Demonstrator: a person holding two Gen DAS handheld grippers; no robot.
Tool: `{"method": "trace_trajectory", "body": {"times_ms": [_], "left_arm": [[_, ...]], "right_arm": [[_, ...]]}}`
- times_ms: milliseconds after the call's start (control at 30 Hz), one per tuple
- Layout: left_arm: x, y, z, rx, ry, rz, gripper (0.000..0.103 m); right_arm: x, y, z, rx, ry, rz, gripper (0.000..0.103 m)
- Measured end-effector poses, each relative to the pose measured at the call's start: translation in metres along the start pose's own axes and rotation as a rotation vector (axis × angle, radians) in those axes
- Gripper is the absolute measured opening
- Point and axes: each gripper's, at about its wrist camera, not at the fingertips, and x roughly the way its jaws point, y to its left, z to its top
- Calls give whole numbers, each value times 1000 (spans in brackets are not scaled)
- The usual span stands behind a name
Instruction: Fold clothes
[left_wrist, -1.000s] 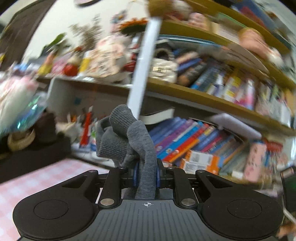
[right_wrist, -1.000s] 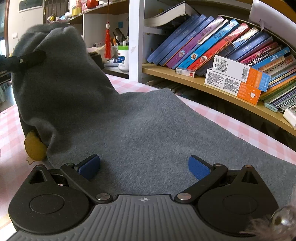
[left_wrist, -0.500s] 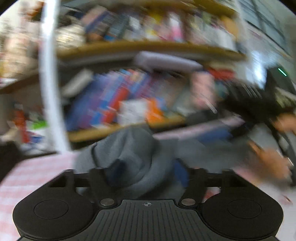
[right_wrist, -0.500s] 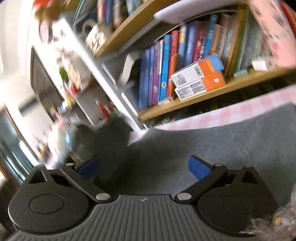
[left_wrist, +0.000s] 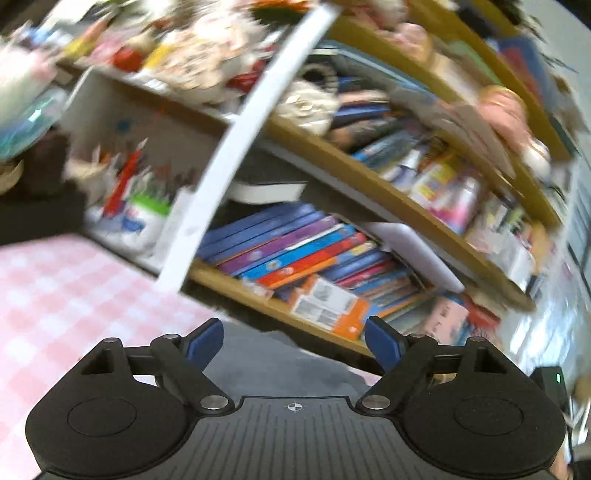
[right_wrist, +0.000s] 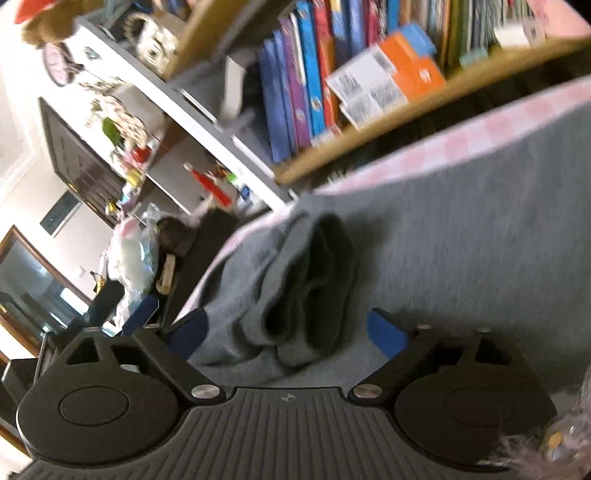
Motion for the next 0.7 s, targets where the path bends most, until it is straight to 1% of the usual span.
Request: {"method": "trace_trajectory", "body": {"times_ms": [33,67,100,133,167,200,233,267,333,367,433,500,567,633,700], "left_arm": [[1,5,1,-31,7,11,71],[2,11,3,-63,14,23,56],[6,9,2,-57,43,21,50],[9,6,0,-40,61,18,39],[11,3,-1,-22,78,14,36],[14,-1,-3,-5,95,11,36],[16,-4,-4,12,112,7,36],[19,-7,-7,32,130,13,36],[24,-11,-12,67,171,31,36],[27,-12,-14,81,195,43,36],[29,-12,-17,90,218,53,35],[30,-11,-17,87,224,52,35],[31,-10,-18,83,233,45,36],[34,-10,-18,83,244,42,38],[33,-10,-18,82,245,42,38]], "right_arm": [[3,2,0,-7,2,-12,89],[5,4,-1,-7,4,-15,83],[8,5,-1,0,8,-19,77],[10,5,-2,8,13,-25,76],[14,6,-3,7,17,-35,72],[17,8,-4,1,18,-47,68],[19,10,-4,-6,19,-60,67],[21,11,-5,-11,16,-70,61],[19,14,-6,-34,-1,-82,42],[18,15,-6,-46,-9,-87,26],[8,16,-5,-52,-50,-55,16],[-2,15,-2,-41,-89,-8,12],[-5,15,-1,-58,-101,-9,5],[0,12,-2,-67,-75,-68,6],[5,7,-3,-59,-55,-98,6]]}}
